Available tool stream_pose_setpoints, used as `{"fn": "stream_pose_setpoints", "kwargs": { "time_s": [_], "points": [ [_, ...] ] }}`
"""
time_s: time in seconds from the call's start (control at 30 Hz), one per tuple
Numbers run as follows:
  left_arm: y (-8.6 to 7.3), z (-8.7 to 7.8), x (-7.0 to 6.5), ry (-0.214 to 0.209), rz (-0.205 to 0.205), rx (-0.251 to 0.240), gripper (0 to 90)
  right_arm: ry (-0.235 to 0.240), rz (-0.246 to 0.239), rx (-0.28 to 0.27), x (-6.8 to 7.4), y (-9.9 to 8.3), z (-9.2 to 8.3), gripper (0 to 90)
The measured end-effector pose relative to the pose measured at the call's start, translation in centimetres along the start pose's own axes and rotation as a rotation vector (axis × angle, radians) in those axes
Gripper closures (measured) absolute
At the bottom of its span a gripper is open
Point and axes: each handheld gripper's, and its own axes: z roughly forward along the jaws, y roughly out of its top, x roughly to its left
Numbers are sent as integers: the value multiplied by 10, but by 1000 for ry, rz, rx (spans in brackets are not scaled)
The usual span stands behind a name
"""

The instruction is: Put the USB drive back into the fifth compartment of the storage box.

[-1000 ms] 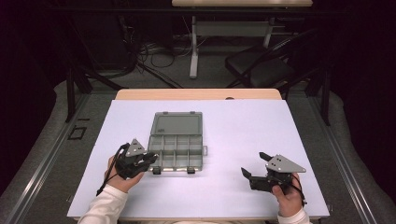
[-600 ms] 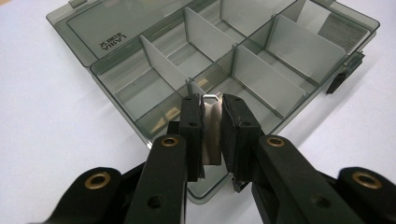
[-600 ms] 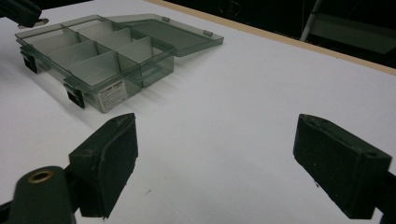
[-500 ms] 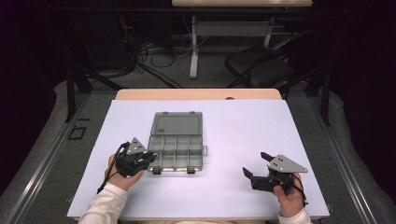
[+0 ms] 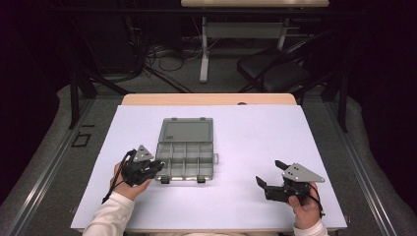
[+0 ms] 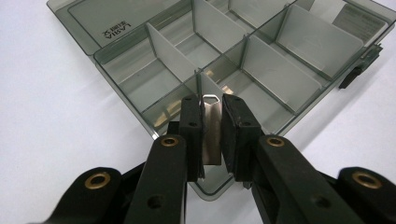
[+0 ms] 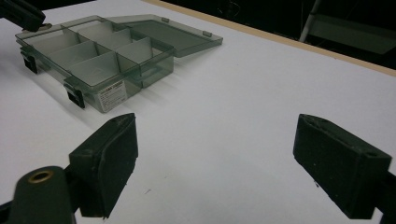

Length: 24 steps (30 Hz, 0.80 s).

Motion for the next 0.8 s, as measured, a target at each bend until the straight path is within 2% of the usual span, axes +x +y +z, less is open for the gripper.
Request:
{"fn": "stream_pose_setpoints", "kwargs": {
  "time_s": [0.8],
  "points": [
    [-1, 4, 0, -6, 1, 13, 792, 1, -8, -1, 1, 0, 0, 138]
  ]
}}
